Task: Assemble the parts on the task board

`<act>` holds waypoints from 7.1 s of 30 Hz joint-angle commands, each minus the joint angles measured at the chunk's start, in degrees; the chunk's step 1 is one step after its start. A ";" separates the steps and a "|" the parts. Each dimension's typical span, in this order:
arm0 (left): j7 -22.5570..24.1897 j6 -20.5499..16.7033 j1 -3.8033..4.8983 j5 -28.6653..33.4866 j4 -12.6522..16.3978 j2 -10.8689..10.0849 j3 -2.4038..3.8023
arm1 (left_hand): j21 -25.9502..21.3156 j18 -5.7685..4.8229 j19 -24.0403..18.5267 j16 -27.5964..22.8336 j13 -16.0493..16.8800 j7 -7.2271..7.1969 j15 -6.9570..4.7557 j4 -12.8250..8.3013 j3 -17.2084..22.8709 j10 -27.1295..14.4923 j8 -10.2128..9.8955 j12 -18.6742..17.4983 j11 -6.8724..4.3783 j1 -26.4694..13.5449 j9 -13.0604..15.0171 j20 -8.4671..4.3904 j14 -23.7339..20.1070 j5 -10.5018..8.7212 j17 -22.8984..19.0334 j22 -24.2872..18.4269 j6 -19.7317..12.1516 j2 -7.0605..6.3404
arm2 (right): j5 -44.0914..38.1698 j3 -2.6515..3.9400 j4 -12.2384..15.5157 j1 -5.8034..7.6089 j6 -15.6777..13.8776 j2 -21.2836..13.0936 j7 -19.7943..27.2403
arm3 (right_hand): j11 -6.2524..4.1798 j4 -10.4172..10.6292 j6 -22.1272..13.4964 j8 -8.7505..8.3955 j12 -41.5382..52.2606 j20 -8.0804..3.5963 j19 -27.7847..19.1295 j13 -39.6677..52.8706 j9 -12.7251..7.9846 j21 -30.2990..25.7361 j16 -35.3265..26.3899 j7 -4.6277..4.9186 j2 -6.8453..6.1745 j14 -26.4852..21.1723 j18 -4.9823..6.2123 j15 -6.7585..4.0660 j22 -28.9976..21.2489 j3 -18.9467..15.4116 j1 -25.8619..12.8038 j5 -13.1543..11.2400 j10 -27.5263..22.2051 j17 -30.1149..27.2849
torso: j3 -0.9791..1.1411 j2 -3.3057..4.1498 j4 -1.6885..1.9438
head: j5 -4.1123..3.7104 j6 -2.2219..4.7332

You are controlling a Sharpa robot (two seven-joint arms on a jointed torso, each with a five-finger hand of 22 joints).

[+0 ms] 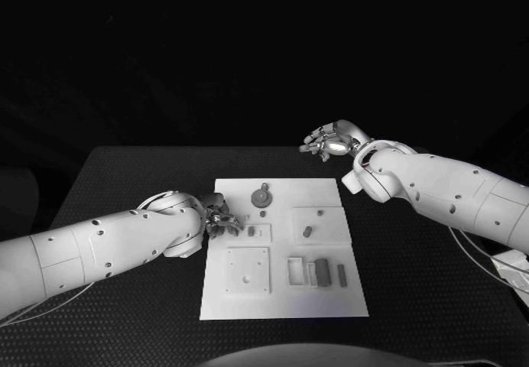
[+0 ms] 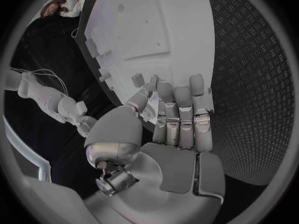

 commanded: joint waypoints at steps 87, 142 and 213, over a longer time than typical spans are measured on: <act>4.36 -2.69 -0.07 5.61 -0.80 -0.78 0.18 | -1.83 0.36 -1.42 -0.91 0.79 1.51 -0.46 6.01 -6.12 -3.06 -4.47 -1.22 0.90 -7.83 1.84 -0.10 -2.06 0.17 -0.27 0.20 -4.59 -6.68 | 0.28 0.03 0.08 -0.02 1.04 -0.20 0.30 | 0.04 0.39 -0.07 -0.12 0.63 0.33 -0.10 -0.51 -0.13 -0.34 0.01 0.55 -0.04 -0.26 0.86 -0.37 0.09 -0.17 -0.80 0.21 -0.73 -0.14 | -0.05 -0.03 0.04 | -0.33 0.03; 3.19 -0.36 -0.79 -1.90 4.02 -3.55 -0.04 | -4.41 -0.21 -2.47 -2.85 -1.23 1.63 0.46 4.64 -4.07 -4.67 -4.86 -3.12 1.14 -5.98 2.47 0.60 -3.72 1.36 -1.13 -0.69 -3.32 -6.07 | 0.33 0.03 0.19 -0.14 1.08 -0.58 0.25 | 0.05 0.42 -0.14 -0.14 0.84 0.31 -0.08 -0.77 -0.16 -0.35 0.05 0.57 -0.05 -0.26 0.86 -0.37 0.13 -0.12 -0.79 0.20 -0.79 -0.16 | 0.00 0.00 0.02 | -0.52 0.00; 2.58 -2.26 -1.48 6.40 2.69 -2.88 1.24 | -3.90 -0.40 -1.29 -2.40 -1.66 1.47 0.67 0.79 7.35 -3.20 -4.80 -2.48 1.00 5.35 3.48 0.68 -2.48 0.25 -0.91 1.11 -2.31 -1.48 | 0.43 0.03 -0.03 -0.35 1.57 -0.37 0.25 | 0.07 0.58 -0.19 -0.14 1.06 0.31 -0.08 -1.07 -0.18 -0.39 0.07 0.58 0.00 -0.29 0.86 -0.35 0.17 -0.13 -0.97 0.20 -0.86 -0.20 | 0.03 0.00 -0.01 | -0.33 0.07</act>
